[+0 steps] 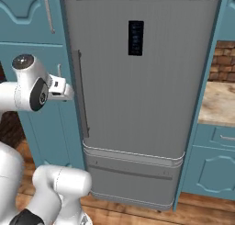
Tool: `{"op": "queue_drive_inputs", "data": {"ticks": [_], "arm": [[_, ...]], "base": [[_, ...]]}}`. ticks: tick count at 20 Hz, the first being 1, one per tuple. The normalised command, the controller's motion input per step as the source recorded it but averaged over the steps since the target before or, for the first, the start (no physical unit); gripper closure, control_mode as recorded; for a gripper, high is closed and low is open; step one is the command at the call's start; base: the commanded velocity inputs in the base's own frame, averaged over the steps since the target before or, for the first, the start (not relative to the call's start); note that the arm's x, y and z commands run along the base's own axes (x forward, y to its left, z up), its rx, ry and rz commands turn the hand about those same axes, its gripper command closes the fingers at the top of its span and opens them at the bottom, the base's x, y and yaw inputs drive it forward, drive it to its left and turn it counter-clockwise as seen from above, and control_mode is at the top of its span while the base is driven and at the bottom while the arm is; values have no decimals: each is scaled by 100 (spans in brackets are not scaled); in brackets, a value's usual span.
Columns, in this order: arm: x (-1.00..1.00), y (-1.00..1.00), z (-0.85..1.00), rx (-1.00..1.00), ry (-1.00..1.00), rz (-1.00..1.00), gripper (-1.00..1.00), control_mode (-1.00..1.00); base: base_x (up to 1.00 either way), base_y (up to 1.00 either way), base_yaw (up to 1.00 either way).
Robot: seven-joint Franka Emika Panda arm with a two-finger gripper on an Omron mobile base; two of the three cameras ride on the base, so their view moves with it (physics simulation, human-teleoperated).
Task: Retrieve the sausage and cheese from the fridge and place them on the cutting board on the counter.
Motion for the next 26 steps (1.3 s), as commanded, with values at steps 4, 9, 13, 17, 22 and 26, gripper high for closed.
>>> {"op": "queue_drive_inputs", "data": {"ticks": [4, 9, 13, 17, 22, 26], "arm": [[2, 0, -17, 0, -35, 0, -100, -100], [25, 0, 0, 0, -1, 0, -100, -100], [55, -2, 0, 1, 0, 0, -100, -100], [53, -10, 0, 2, 1, 0, -100, -100], [49, -8, -4, 2, 0, 0, -100, -100], [46, 0, -28, 0, 0, 0, -100, -100]], "base": [[0, 0, 0], [0, 0, 0], [0, 0, 0], [0, 0, 0], [0, 0, 0], [0, 0, 0]]}}
